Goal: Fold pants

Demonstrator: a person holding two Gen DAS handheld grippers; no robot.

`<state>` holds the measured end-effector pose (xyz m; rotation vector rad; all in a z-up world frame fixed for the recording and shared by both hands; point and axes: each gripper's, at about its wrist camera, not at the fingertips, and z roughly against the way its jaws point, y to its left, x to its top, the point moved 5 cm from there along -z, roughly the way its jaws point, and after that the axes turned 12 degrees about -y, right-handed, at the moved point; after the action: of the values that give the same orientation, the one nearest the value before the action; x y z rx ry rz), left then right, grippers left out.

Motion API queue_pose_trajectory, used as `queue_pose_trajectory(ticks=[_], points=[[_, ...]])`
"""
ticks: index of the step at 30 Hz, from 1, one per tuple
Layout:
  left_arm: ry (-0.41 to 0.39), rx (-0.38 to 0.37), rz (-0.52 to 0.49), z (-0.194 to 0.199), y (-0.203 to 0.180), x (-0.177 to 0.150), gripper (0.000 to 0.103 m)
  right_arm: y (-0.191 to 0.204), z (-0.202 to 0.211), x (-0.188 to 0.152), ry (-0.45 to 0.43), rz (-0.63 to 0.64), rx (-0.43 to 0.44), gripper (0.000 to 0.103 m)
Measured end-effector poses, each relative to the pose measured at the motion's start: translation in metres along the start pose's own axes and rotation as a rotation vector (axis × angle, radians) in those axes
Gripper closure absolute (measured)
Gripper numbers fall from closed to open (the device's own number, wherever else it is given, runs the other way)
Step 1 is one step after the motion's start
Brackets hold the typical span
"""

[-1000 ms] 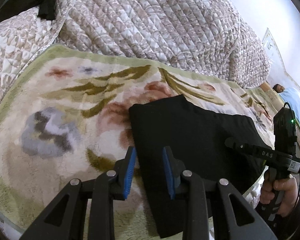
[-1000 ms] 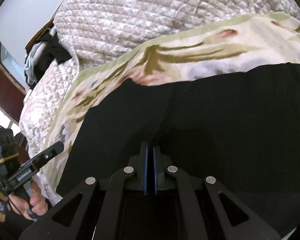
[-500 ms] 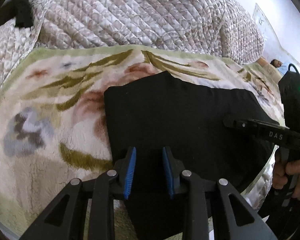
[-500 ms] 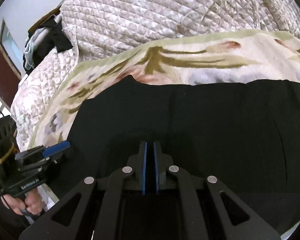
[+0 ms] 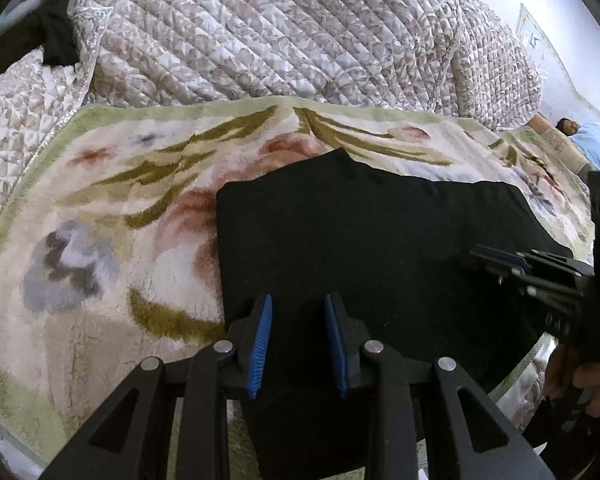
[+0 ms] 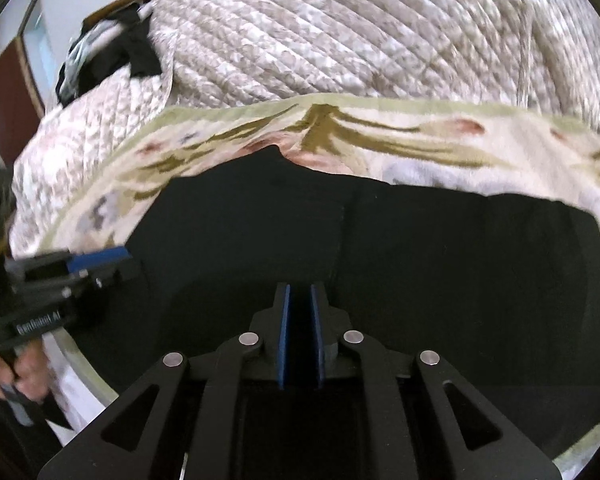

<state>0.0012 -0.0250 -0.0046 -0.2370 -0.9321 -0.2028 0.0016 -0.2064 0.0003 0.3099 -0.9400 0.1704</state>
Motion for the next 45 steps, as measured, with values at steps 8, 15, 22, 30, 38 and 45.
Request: queue_pose_trajectory(ticks=[8,15,22,30,38,45], points=[[-0.017,0.014,-0.020,0.008,-0.005,0.000,0.073,0.004,0.017,-0.012,-0.022,0.055,-0.071,0.080],[-0.025,0.032,-0.023,0.015,-0.008,-0.009,0.073,0.007,0.030,-0.023,-0.028,0.074,-0.120,0.080],[-0.034,0.064,-0.044,0.019,-0.011,-0.021,0.073,0.003,0.037,-0.027,-0.039,0.057,-0.138,0.080],[-0.039,0.069,-0.039,0.018,-0.011,-0.022,0.071,-0.025,0.049,-0.027,-0.065,-0.065,-0.213,0.080],[-0.040,0.068,-0.042,0.017,-0.011,-0.022,0.068,-0.115,0.110,-0.029,-0.284,-0.451,-0.455,0.036],[-0.043,0.066,-0.045,0.017,-0.012,-0.022,0.067,-0.150,0.123,-0.051,-0.263,-0.685,-0.541,0.036]])
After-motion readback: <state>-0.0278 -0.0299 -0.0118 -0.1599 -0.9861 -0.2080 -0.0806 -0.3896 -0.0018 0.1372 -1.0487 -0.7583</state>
